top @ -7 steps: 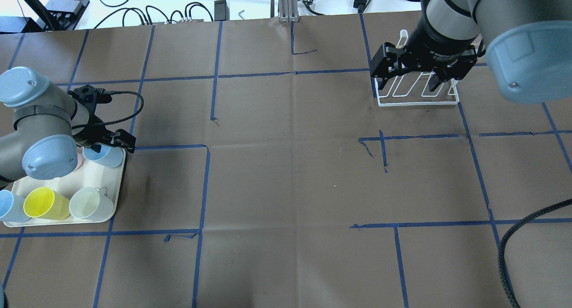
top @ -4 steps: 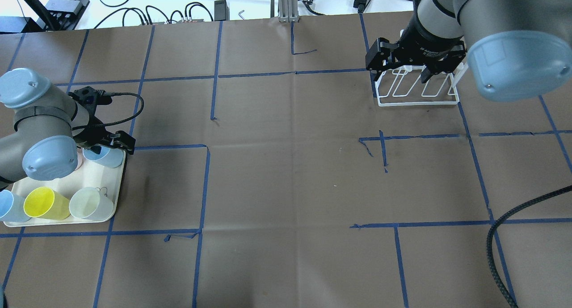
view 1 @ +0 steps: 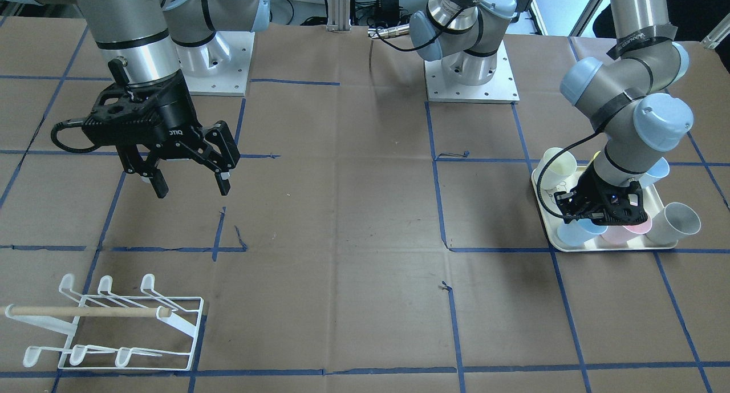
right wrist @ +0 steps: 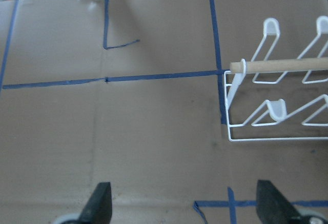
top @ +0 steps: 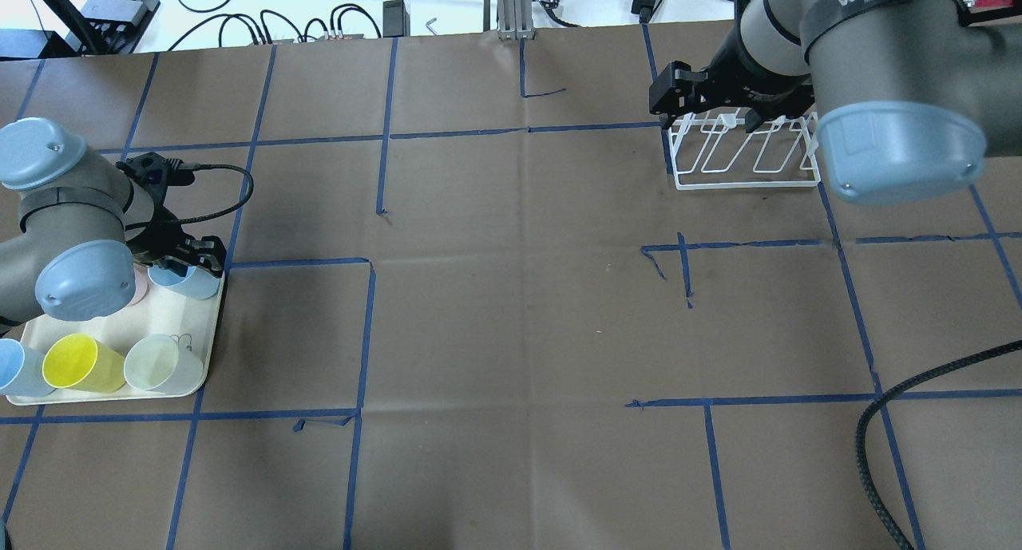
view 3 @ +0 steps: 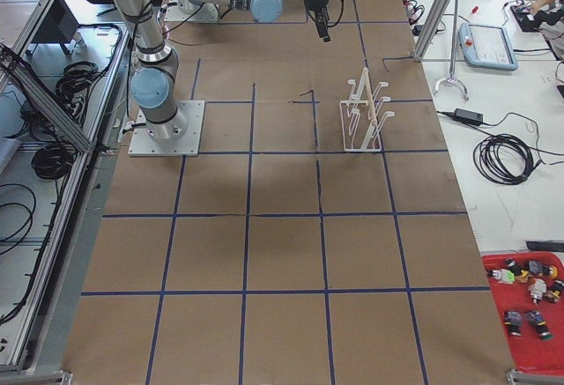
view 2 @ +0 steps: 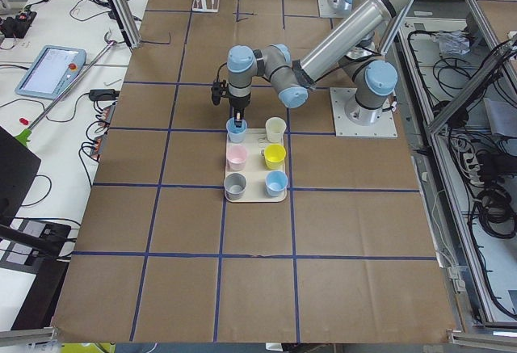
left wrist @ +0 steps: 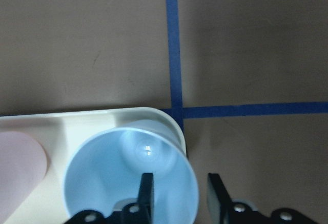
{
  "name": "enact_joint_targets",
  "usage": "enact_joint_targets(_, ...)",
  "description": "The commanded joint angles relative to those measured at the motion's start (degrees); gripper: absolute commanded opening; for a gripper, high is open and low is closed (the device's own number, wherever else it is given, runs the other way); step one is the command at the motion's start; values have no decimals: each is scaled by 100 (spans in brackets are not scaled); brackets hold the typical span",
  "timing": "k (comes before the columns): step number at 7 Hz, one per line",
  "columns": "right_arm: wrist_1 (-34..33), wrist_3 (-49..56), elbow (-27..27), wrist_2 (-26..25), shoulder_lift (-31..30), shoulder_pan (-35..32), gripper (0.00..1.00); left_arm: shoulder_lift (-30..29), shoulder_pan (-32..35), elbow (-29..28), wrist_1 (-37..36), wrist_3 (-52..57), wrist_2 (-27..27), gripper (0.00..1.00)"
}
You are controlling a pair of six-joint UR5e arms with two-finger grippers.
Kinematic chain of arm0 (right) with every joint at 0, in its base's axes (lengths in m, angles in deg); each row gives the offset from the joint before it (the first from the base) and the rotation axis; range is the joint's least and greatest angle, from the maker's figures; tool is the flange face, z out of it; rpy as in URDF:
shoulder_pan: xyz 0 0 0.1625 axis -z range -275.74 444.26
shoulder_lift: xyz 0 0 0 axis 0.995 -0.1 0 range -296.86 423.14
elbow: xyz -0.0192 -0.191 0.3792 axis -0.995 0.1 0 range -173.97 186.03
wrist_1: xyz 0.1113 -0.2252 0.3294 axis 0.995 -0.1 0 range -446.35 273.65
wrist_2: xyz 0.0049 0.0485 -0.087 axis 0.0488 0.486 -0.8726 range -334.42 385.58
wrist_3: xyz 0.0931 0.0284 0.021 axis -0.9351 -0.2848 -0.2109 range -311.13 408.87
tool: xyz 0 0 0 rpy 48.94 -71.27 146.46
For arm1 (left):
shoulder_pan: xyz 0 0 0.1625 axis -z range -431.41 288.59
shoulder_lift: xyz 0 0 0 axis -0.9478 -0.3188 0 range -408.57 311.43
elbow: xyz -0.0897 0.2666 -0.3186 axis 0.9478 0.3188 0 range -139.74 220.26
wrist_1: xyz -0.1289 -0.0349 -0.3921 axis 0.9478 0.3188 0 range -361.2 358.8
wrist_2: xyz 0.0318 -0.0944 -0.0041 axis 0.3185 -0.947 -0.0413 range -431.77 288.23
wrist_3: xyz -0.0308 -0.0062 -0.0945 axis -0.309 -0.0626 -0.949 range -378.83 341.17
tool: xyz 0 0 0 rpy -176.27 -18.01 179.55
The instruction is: Transfer IKEA cup to right arm and place on rack
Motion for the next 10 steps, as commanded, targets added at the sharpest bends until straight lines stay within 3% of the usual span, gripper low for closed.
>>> enact_joint_targets(1, -2094, -8, -847, 843, 1, -12, 100, 242, -53, -101, 140, 51, -59, 0)
enact_joint_targets(2, -3070, -51, -1156, 1247, 62, -3, 100, 418, 9, -458, 750, -10, -146, 0)
enact_joint_targets(3, -3688, -487, -1298, 1460, 80, -12, 100, 490, 157, -1254, 1887, -45, -373, 0)
enact_joint_targets(5, -4272, -2284, -1326, 1950, 72, -12, 100, 325, 840, -2758, 3325, -212, -376, 0)
enact_joint_targets(7, -5568, -4182, -1719, 2279, 80, -12, 100, 113, 1614, -3299, 3498, -761, -393, 0)
enact_joint_targets(9, -6695, -5792, -2159, 2280, 98, -21, 100, 278, 2213, -3283, 3420, -1451, -646, 0)
enact_joint_targets(10, -7257, -6644, -2266, 2253, 176, -21, 100, 392, 2207, -3179, 3341, -1399, -1527, 0)
